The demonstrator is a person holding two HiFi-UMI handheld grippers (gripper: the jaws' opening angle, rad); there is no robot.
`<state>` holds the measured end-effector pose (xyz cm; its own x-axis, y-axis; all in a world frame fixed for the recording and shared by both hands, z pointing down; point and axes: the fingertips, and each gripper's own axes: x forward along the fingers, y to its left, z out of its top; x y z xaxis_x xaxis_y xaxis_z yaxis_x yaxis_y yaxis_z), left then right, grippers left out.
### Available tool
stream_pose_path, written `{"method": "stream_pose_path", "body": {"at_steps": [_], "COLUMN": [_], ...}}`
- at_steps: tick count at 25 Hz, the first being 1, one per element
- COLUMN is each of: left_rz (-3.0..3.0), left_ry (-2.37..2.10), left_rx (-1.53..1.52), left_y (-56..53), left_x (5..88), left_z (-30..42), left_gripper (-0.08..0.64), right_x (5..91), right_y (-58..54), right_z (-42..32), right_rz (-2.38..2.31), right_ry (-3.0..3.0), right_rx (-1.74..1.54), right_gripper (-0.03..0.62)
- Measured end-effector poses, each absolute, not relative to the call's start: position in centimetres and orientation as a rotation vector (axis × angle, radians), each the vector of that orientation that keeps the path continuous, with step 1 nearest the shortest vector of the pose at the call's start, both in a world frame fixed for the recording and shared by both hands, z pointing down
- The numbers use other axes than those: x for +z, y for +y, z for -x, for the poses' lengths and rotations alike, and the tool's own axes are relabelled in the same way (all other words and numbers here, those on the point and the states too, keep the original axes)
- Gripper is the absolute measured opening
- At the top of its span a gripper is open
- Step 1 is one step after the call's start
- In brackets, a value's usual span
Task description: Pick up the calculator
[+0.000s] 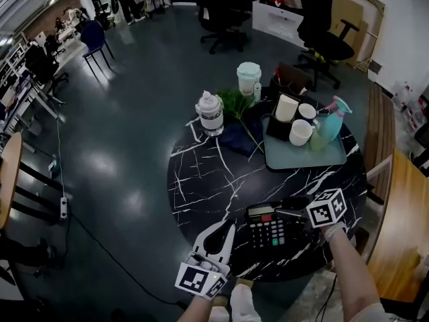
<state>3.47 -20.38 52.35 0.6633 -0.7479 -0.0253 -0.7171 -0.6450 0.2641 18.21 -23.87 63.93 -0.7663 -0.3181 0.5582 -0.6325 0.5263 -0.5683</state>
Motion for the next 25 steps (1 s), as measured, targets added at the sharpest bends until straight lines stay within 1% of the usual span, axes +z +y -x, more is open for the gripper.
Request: {"method": "stream_pose_path", "body": {"at_steps": [9, 10, 14, 18, 25], "left_rz": [-2.615, -2.612, -2.597, -2.581, -2.565], "left_ry": [-1.215, -1.216, -1.223, -1.249, -1.261], "left_rx": [-0.215, -0.219, -0.231, -0.228, -0.223], "left_y": [-21.0, -21.0, -20.9, -20.8, -20.5], "left_x": [53.2, 53.2, 53.3, 53.7, 53.9], "left_z": [-3.1, -3.1, -2.9, -2.3, -1.7], "left_gripper": [0.006, 0.006, 0.006, 0.006, 0.006], "right_x": [64.8, 65.0, 65.2, 65.2, 63.5], "right_y": [-23.8, -23.7, -23.5, -23.2, -22.0], "right_z": [-16.4, -16.3, -16.1, -15.9, -16.0], "right_rz": [-0.471, -0.442, -0.36, -0.313, -0.341], "right_ry": [-2.317, -2.299, -2.262, -2.261, -2.402], "right_rx": [1.211, 1.214, 1.227, 1.252, 1.35], "right_gripper": [0.231, 0.219, 0.13, 0.116, 0.058]}}
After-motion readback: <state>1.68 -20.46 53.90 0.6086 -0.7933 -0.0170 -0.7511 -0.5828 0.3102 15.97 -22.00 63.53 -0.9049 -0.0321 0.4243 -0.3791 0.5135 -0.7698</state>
